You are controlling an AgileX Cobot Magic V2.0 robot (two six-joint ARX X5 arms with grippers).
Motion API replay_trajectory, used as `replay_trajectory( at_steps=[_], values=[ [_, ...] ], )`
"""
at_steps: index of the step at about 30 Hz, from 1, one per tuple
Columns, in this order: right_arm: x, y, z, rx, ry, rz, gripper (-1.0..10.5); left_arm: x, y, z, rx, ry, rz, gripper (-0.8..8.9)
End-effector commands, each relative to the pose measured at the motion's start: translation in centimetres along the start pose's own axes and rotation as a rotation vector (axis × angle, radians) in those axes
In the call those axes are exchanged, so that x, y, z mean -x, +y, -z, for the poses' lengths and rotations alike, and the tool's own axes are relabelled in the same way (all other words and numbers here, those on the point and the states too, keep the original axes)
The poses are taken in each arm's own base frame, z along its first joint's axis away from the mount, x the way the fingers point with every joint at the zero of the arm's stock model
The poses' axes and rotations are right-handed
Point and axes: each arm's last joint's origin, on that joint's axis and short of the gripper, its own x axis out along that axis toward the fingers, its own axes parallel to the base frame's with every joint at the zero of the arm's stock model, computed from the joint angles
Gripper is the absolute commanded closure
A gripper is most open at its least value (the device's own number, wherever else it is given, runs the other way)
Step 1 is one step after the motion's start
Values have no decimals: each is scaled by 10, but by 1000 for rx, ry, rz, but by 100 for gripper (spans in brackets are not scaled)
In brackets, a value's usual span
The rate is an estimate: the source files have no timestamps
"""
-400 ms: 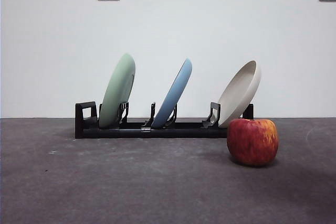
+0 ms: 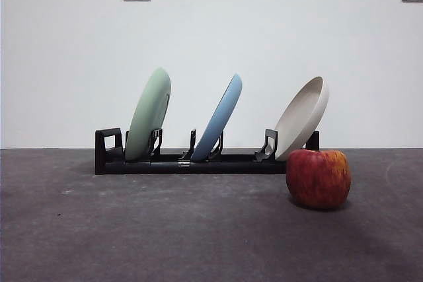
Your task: Take the green plate from the plate rack,put the plate on the table,take the apple from the table,put the apple in the plate
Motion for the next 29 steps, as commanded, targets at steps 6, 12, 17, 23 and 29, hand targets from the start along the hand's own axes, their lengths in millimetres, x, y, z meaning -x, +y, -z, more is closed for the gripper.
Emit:
replay_trajectory(
  at_steps=[6,12,17,23,29],
  values=[
    [-23,24,-67,120,38,2,962,-22,-18,-65,9,108,122,820],
    [-52,37,-95,196,203,-102,962,-54,-26,-93,45,275,232,817],
    [-74,42,-97,162,337,-265,932,-79,-27,-97,77,373,295,747],
    [-85,40,-91,146,388,-282,590,-94,-28,-90,108,442,357,399],
    [-86,40,-91,145,388,-282,568,-115,-35,-98,103,461,388,406]
  ],
)
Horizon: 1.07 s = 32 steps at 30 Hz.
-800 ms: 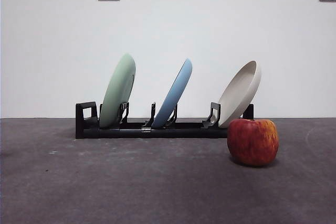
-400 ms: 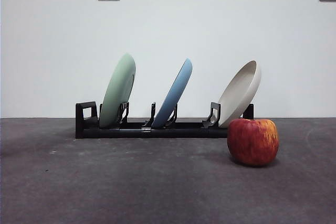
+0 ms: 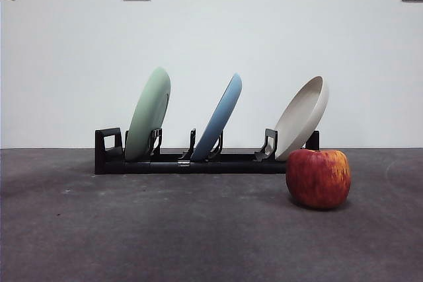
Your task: Take the green plate from the plate rack,put the plate on the table,take the apple from the table,put the apple in the plate
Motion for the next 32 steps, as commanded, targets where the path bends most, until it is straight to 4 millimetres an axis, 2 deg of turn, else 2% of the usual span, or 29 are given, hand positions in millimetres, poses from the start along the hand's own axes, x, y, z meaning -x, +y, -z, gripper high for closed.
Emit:
replay_trajectory(
  at_steps=[1,7,12,18,22,26,32],
  values=[
    [1,1,-2,12,-8,-4,568,-8,-5,-17,-20,-7,32,406],
    [1,1,-2,11,-7,-4,569,-44,-15,-63,-48,34,97,409],
    [1,1,-1,7,-6,-5,569,-85,-26,-96,-118,114,129,409],
    [1,1,-1,8,-6,-4,569,-140,-30,-118,-146,189,130,409],
    [1,1,-1,7,-5,-4,569,-174,-24,-117,-151,212,62,410],
    [1,1,-1,7,-5,-5,569,-203,-13,-103,-140,263,49,410],
    [1,1,0,0,9,-2,569,-232,2,-85,-121,325,32,410]
  ],
)
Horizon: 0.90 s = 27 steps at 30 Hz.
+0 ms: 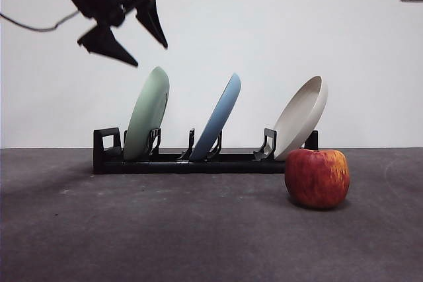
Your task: Take the green plate from the plate rack,put the plate on the table,take the apple from the table,put the apple in the plate
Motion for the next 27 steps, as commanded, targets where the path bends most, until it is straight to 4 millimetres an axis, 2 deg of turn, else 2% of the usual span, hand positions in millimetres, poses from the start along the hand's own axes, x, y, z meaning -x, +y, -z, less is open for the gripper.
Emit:
replay_trajectory(
  at_steps=[1,5,9,14,16,22,27],
  values=[
    [1,1,-1,4,1,-1,570,-14,4,3,-14,12,2,410],
    [1,1,0,3,4,0,571,-24,8,4,-14,8,2,410],
    [1,1,0,-5,5,0,572,-25,8,4,-18,-2,3,416],
    [1,1,0,-5,4,1,572,-28,7,5,-19,5,6,573],
    [1,1,0,-5,4,0,572,-29,6,5,-19,9,9,603],
    [1,1,0,-5,4,0,572,-37,4,10,-15,38,13,605],
    [1,1,0,-5,5,0,572,-43,7,14,-7,64,10,733]
  ],
)
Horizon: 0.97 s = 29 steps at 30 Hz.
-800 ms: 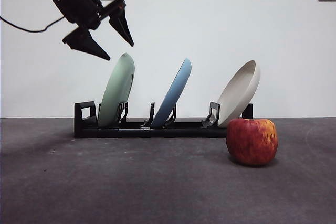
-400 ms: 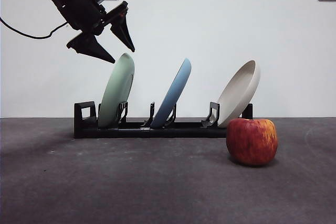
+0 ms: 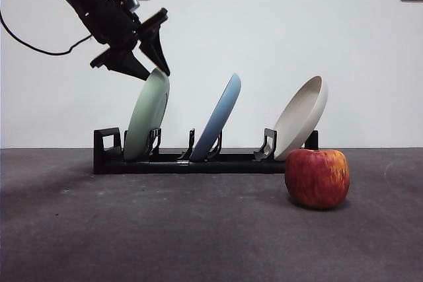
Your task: Take the green plate from the plate rack,put the plate on the table,take the apple from the table,put the apple in the plate
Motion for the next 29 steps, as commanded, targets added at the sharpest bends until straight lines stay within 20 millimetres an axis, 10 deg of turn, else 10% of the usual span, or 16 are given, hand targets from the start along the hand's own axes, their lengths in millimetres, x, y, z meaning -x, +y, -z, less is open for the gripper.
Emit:
replay_trajectory(
  at_steps=[1,15,29],
  values=[
    [1,1,-1,0,-5,-2,572,-8,2,3,-9,17,-1,764],
    [1,1,-1,1,-6,2,572,26,-15,-14,-58,-88,35,826],
    [1,1,-1,2,-7,2,572,172,-94,-26,-217,-262,307,826]
  ],
)
